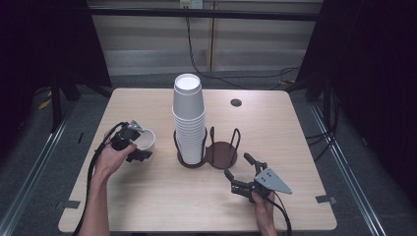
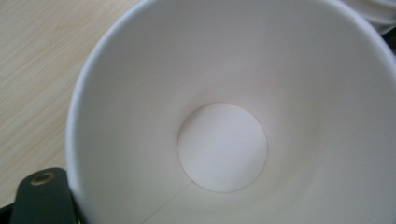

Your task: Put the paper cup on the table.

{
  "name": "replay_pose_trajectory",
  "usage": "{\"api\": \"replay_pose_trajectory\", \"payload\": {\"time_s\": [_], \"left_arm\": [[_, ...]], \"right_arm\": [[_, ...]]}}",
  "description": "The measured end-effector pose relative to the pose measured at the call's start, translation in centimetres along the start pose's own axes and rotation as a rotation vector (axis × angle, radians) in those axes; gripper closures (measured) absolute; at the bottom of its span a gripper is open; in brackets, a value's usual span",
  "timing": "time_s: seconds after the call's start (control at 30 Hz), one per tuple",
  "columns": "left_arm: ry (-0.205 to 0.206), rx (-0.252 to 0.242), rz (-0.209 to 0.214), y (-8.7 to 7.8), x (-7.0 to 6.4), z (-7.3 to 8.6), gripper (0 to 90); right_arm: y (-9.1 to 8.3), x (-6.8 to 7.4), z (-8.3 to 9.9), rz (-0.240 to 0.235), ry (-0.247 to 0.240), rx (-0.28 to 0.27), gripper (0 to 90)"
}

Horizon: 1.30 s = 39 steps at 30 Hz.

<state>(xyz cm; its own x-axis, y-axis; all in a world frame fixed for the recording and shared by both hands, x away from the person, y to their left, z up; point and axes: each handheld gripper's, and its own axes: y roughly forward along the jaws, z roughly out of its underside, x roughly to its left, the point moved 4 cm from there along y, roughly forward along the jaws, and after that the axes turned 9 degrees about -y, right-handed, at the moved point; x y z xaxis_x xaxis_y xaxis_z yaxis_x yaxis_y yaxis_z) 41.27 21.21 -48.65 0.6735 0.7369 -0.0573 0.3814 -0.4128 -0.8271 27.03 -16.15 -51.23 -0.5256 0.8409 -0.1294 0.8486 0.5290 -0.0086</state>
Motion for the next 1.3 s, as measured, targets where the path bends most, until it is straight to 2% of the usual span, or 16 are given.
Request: {"api": "replay_pose_trajectory", "payload": {"time_s": [0.07, 0.2, 0.27, 0.4, 0.5, 0.57, 0.63, 0.73, 0.83, 0.97, 1.03, 1.07, 1.2, 1.27, 1.3], "left_arm": [[-0.020, -0.038, 0.026, 0.0, 0.1, 0.4, 13.7], [-0.035, -0.082, -0.005, -0.5, 0.1, 1.0, 13.7], [-0.049, -0.102, 0.011, -0.8, 0.2, 1.4, 13.8], [-0.065, -0.153, -0.001, -0.9, 0.2, 2.0, 13.8], [-0.092, -0.171, 0.013, -0.7, 0.1, 2.6, 13.7], [-0.093, -0.165, 0.007, -0.8, 0.0, 3.0, 14.7], [-0.093, -0.184, -0.009, -0.9, -0.1, 3.2, 15.4], [-0.146, -0.211, 0.025, -0.8, -0.1, 3.7, 15.6], [-0.162, -0.210, 0.017, -0.6, -0.3, 4.3, 15.8], [-0.215, -0.262, 0.041, -0.9, -0.1, 5.1, 15.6], [-0.217, -0.245, 0.014, -0.9, -0.1, 5.8, 15.8], [-0.232, -0.258, 0.023, -1.1, -0.1, 6.1, 15.6], [-0.302, -0.394, 0.087, -2.3, -0.8, 7.1, 15.6], [-0.296, -0.423, 0.095, -3.1, -1.3, 7.4, 15.6], [-0.295, -0.452, 0.081, -3.6, -1.6, 7.4, 15.6]], "right_arm": [[0.0, 0.0, 0.0, 0.000, -0.001, 0.000, 13.5], [0.0, 0.0, 0.0, -0.001, -0.001, 0.000, 13.5], [0.0, 0.0, 0.0, -0.002, 0.000, 0.001, 13.5], [0.0, 0.0, 0.0, 0.000, 0.000, 0.001, 13.5], [0.0, 0.0, 0.0, -0.002, 0.000, 0.001, 13.5], [0.0, 0.0, 0.0, -0.001, 0.000, 0.000, 13.5], [0.0, 0.0, 0.0, 0.001, 0.000, 0.001, 13.5], [0.0, 0.0, 0.0, 0.002, -0.001, 0.001, 13.4], [0.0, 0.0, 0.0, 0.003, -0.001, -0.002, 13.4], [0.0, 0.0, 0.0, 0.003, -0.001, -0.002, 13.4], [0.0, 0.0, 0.0, 0.006, -0.002, -0.002, 13.4], [0.0, 0.0, 0.0, 0.005, -0.001, -0.002, 13.4], [0.0, 0.0, 0.0, 0.006, -0.001, -0.002, 13.4], [0.0, 0.0, 0.0, 0.009, -0.002, -0.002, 13.4], [0.0, 0.0, 0.0, 0.009, -0.002, -0.002, 13.4]]}}
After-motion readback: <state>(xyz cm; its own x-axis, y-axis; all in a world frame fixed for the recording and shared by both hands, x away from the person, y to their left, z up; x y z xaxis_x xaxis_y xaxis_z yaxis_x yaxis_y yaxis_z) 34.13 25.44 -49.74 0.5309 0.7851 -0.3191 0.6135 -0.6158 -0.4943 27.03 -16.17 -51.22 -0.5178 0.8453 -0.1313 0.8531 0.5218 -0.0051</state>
